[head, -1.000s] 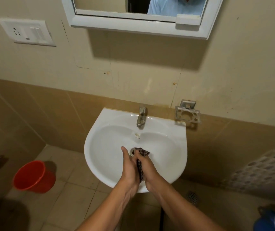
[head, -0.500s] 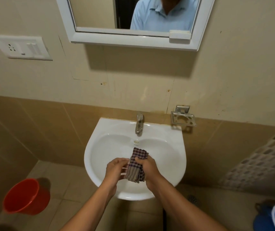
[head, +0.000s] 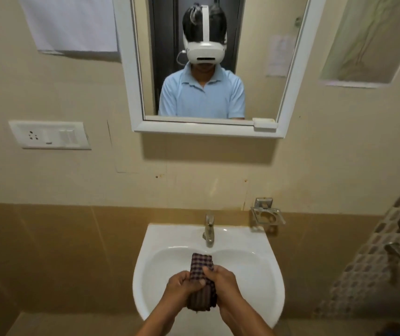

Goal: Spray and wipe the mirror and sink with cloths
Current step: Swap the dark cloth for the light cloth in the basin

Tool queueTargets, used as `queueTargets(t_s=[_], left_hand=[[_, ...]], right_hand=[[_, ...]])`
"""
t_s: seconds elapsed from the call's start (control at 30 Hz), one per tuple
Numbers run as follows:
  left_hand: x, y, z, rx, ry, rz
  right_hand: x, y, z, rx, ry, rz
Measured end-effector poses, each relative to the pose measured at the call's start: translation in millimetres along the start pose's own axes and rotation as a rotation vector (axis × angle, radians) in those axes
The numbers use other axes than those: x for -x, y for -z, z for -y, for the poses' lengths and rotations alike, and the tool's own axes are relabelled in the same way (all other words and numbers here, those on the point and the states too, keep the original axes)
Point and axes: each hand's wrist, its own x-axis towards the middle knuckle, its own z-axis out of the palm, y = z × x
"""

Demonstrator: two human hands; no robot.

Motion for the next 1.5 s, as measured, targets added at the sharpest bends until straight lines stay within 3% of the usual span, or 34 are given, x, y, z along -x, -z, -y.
queueTargets(t_s=[0.2, 0.33, 0.5, 0.73, 1.17, 1.5], left_hand=[[-20, 7, 2, 0.032, -0.027, 0.097], [-27, -2, -3, -0.021, -0.038, 0.174], [-39, -41, -2, -0.079, -0.014, 0.259], [-43, -136, 5, -0.258, -0.029, 0.395], [-48, -353, 70, -0.393, 0.071, 0.604], [14, -460, 125, -0.622, 0.232, 0.761]], right_hand=[[-3, 2, -3, 0.177, 0.148, -0.037], [-3, 23, -2, 0.129, 0.1, -0.025], [0, 64, -3, 0.186, 0.092, -0.125], [14, 155, -18, 0.209, 0.156, -0.238], [40, 363, -64, 0.064, 0.011, -0.515], [86, 452, -138, -0.036, -0.097, -0.676]])
